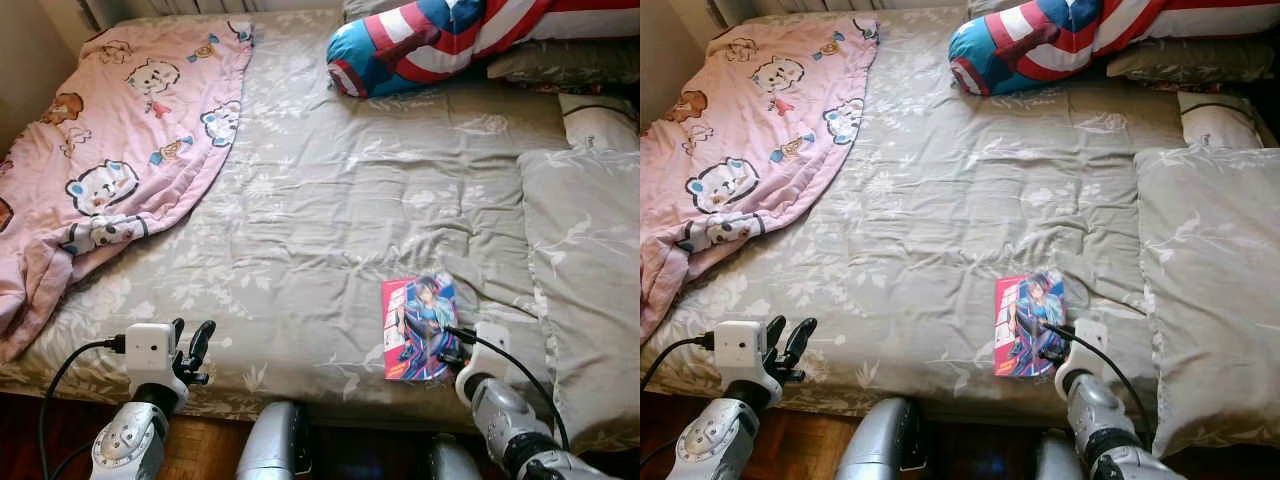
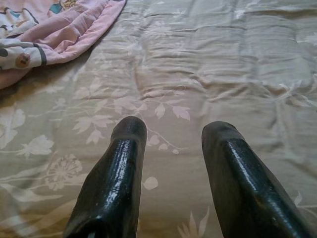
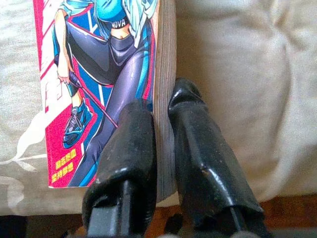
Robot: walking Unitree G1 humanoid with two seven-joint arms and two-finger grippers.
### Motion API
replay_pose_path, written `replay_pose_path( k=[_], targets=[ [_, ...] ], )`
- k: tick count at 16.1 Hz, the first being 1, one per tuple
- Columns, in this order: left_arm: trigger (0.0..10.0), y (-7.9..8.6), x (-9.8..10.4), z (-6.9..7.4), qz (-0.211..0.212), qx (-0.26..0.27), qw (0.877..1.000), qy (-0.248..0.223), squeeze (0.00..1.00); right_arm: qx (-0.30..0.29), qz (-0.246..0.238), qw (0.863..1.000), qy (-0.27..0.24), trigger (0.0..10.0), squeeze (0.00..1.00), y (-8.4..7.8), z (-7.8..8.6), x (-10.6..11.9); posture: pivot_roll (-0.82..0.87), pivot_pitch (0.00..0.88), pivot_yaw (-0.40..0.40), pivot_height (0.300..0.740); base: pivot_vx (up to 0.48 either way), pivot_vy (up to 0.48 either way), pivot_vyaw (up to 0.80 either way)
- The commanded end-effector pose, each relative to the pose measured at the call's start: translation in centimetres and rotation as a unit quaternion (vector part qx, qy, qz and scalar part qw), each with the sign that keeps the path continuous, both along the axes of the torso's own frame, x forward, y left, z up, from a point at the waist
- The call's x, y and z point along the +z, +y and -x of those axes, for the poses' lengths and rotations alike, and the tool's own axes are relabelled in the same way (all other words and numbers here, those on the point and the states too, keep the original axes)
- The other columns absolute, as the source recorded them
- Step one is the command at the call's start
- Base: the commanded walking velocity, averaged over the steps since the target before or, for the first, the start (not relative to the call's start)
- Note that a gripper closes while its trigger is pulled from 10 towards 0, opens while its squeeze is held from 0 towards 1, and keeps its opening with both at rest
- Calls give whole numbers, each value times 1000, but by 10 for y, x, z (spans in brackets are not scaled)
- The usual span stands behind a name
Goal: Clean up the room
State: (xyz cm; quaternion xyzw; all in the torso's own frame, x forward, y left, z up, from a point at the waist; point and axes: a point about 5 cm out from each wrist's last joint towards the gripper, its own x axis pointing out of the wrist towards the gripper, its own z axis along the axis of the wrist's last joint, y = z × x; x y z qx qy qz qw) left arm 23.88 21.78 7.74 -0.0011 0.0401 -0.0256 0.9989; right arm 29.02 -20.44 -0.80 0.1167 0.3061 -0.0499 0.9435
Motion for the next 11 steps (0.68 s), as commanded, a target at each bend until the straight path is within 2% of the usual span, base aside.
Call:
replay_pose_path(
  k=[1, 11],
  targets=[
    [10000, 3, -3, 5, -8, 4, 1000, 11, 0, 5, 7, 1000, 14, 10000, 0, 1, 5, -5, 154, 257, 93, 654, 0, 0, 0],
    [10000, 4, -4, 7, -8, 9, 1000, 15, 0, -18, -9, 999, 29, 10000, 0, 3, 11, -12, 159, 262, 85, 654, 0, 0, 0]
  ],
)
